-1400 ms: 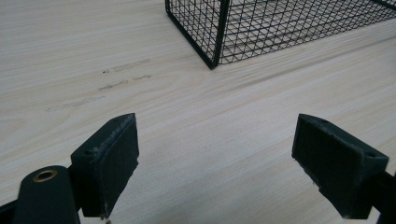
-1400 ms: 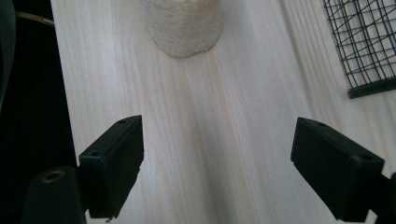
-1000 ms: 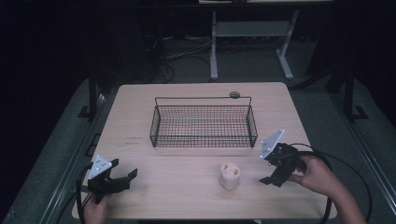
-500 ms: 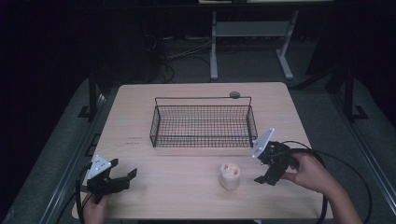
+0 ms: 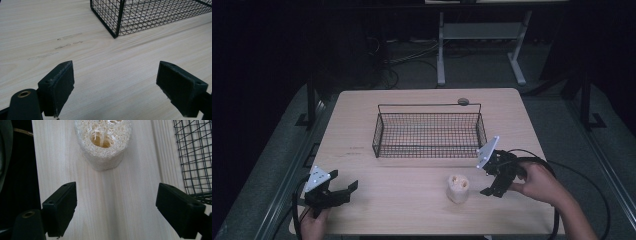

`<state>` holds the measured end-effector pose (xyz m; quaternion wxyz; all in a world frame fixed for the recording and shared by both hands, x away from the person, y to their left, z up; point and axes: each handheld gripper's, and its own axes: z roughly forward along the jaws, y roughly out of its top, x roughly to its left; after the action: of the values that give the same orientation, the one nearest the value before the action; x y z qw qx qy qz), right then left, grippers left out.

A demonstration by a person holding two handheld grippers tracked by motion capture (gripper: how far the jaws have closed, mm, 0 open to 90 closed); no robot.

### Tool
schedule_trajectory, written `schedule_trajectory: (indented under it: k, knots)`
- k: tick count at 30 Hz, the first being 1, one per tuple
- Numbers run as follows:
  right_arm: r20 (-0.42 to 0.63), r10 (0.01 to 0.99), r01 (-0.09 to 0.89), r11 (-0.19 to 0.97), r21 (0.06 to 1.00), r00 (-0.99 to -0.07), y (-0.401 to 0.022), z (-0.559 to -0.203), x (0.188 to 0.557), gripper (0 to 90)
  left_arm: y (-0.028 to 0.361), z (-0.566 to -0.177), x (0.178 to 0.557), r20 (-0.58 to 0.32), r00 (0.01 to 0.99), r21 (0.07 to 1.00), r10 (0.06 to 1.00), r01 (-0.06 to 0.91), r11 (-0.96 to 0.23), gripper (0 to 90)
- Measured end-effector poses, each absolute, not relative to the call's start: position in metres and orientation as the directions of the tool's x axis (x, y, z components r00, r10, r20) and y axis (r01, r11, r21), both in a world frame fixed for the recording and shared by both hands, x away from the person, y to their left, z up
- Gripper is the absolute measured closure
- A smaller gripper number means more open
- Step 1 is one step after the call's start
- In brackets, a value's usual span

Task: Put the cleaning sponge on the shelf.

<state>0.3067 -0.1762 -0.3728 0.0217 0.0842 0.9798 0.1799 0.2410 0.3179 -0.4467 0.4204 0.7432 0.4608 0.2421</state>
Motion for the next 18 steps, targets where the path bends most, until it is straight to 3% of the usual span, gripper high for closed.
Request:
schedule_trajectory:
  k: [18]
  knots:
    - [-0.009, 0.128, 0.117, 0.933, 0.341, -0.992, -0.153, -0.369, 0.31, 16.7, 0.32, -0.446, 0.24, -0.034, 0.454, 0.851, 0.89, 0.48, -0.213, 13.9]
